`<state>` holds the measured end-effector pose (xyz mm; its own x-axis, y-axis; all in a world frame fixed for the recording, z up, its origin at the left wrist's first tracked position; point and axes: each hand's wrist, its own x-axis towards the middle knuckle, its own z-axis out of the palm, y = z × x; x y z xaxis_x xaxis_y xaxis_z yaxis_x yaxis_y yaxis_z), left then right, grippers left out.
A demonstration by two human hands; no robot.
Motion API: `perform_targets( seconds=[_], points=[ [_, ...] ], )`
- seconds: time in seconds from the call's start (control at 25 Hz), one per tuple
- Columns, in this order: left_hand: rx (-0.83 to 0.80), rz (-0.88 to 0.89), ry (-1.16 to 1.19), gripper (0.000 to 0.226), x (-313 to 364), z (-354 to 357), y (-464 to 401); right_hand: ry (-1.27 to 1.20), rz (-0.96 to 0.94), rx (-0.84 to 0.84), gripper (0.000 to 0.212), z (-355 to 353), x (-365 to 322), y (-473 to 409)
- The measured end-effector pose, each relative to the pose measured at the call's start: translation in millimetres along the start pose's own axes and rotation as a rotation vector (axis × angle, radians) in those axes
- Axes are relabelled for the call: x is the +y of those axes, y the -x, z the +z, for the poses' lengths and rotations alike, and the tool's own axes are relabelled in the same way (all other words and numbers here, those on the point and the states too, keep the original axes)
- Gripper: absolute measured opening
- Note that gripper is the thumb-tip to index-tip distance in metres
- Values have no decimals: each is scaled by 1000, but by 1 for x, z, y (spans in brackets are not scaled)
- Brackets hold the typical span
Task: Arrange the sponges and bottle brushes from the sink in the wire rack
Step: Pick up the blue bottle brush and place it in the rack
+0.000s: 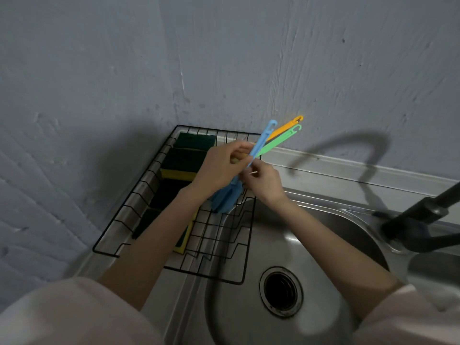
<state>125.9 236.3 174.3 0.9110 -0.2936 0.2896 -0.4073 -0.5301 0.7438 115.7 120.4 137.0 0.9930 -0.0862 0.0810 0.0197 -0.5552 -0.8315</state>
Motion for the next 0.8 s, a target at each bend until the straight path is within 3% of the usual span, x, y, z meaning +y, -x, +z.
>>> perform_targets(
  seconds=[0.24, 0.4, 0.6, 0.8],
  points=[
    [-331, -223, -261, 59, -48, 23, 27, -180, 158, 75, 11, -4, 14, -6],
    [-319, -210, -319, 64, -56, 24, 28, -327, 259, 96, 22, -5, 19, -7],
    [-343, -193, -454, 61, -57, 25, 26, -369, 349, 79, 23, -8, 26, -5],
    [-396, -212, -454, 67, -55, 27, 23, -479, 383, 12, 8, -20, 27, 5]
  ],
)
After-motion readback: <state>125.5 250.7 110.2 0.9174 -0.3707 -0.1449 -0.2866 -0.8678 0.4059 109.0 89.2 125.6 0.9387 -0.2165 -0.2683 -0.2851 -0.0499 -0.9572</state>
